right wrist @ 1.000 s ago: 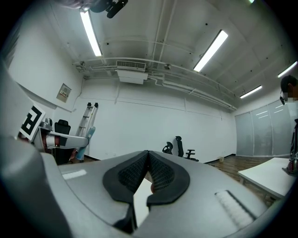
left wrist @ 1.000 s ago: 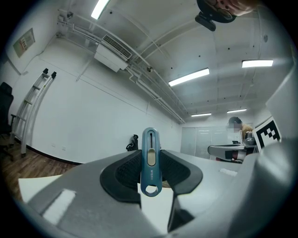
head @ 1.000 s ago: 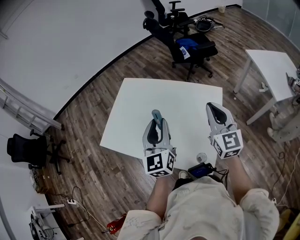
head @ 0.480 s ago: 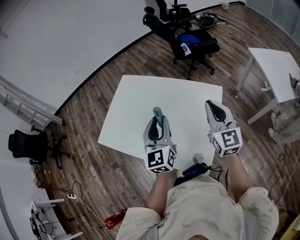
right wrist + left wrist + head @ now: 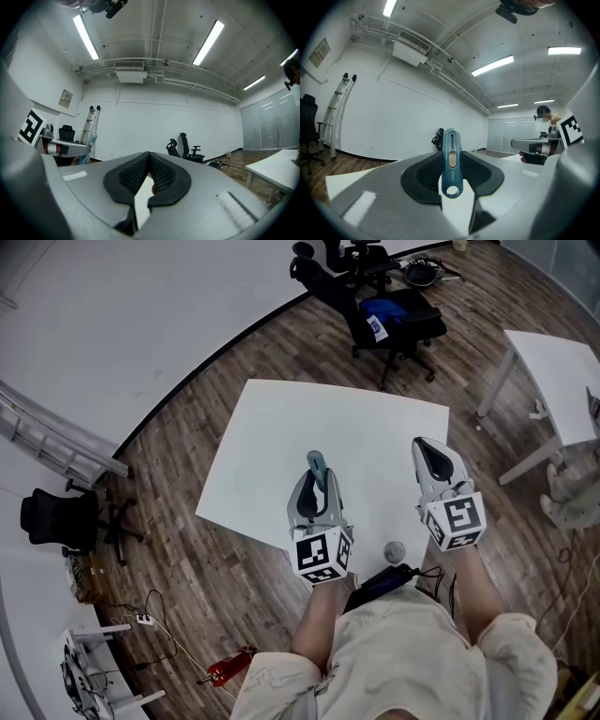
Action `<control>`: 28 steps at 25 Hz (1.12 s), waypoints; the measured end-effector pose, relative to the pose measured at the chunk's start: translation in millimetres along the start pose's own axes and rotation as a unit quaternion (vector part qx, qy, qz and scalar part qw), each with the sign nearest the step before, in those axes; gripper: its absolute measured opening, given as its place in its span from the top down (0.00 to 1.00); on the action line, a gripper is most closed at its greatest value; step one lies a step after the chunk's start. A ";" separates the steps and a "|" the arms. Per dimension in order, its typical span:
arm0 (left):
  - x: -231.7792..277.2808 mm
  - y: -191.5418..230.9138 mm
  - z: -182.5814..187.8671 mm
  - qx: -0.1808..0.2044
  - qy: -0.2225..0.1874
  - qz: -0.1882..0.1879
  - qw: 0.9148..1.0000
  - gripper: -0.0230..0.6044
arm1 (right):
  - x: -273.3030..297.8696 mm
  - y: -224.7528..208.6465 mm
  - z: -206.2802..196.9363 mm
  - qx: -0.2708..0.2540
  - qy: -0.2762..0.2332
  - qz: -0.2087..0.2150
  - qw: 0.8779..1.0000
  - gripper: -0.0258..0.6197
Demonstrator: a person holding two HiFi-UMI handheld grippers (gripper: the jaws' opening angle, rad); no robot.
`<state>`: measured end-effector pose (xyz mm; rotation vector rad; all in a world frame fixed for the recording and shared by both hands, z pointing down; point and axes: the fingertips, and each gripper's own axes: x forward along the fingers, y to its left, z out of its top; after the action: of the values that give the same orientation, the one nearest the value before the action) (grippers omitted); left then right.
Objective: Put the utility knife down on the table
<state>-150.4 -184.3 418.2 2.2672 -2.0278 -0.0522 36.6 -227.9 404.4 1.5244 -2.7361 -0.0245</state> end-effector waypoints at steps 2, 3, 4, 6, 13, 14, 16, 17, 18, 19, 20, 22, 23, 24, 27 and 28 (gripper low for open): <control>0.2 -0.6 -1.2 0.001 0.003 0.000 1.000 0.73 | -0.3 -0.1 -1.2 0.001 0.001 0.000 1.000 0.95; 0.2 -0.4 -2.0 0.002 0.004 0.001 1.000 0.73 | -0.2 0.2 -1.6 0.001 0.002 0.001 1.000 0.95; 0.1 0.3 -3.0 0.003 0.006 0.003 1.000 0.73 | 0.0 0.9 -1.9 0.001 0.003 0.002 1.000 0.95; 0.3 2.0 -5.4 0.004 0.010 0.007 1.000 0.73 | 0.2 2.3 -2.1 0.000 0.004 0.005 1.000 0.95; 3.8 6.5 -18.4 0.010 0.030 0.017 0.999 0.73 | -1.3 2.5 -1.4 0.000 0.007 0.007 1.000 0.95; 4.7 7.2 -21.4 0.011 0.033 0.017 0.999 0.73 | -1.4 2.7 -1.8 0.000 0.007 0.007 1.000 0.95; 6.5 8.8 -27.5 0.011 0.041 0.019 0.999 0.73 | -1.1 3.6 -2.5 0.000 0.008 0.008 1.000 0.95; 7.2 9.8 -30.5 0.011 0.044 0.020 0.999 0.73 | -0.8 4.3 -2.8 0.000 0.008 0.009 1.000 0.95; 8.0 10.7 -33.3 0.012 0.047 0.021 0.999 0.73 | -0.6 4.9 -2.9 0.001 0.008 0.009 1.000 0.95; 8.9 11.4 -36.0 0.011 0.051 0.022 0.998 0.73 | -0.4 5.6 -3.0 0.001 0.007 0.010 1.000 0.95; 9.8 12.1 -38.8 0.011 0.054 0.022 0.998 0.73 | -0.2 6.1 -3.0 0.001 0.007 0.010 1.000 0.95; 11.9 13.7 -44.9 0.010 0.061 0.022 0.998 0.73 | 0.3 7.3 -2.9 0.000 0.007 0.010 1.000 0.95; 12.9 14.5 -48.2 0.009 0.066 0.022 0.998 0.73 | 0.5 7.8 -2.9 0.000 0.007 0.010 1.000 0.95; 13.9 15.3 -51.4 0.007 0.070 0.022 0.997 0.73 | 0.6 8.1 -2.8 0.000 0.007 0.010 1.000 0.95; 16.3 17.2 -59.9 0.003 0.082 0.021 0.996 0.73 | 0.7 9.2 -1.7 0.000 0.006 0.009 1.000 0.95; 16.9 17.6 -62.3 0.003 0.085 0.021 0.996 0.73 | 0.6 9.5 -1.3 -0.001 0.006 0.009 1.000 0.95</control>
<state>-160.2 -199.9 482.6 2.1500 -1.9885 0.1450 28.3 -223.5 405.9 1.4942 -2.7400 -0.0178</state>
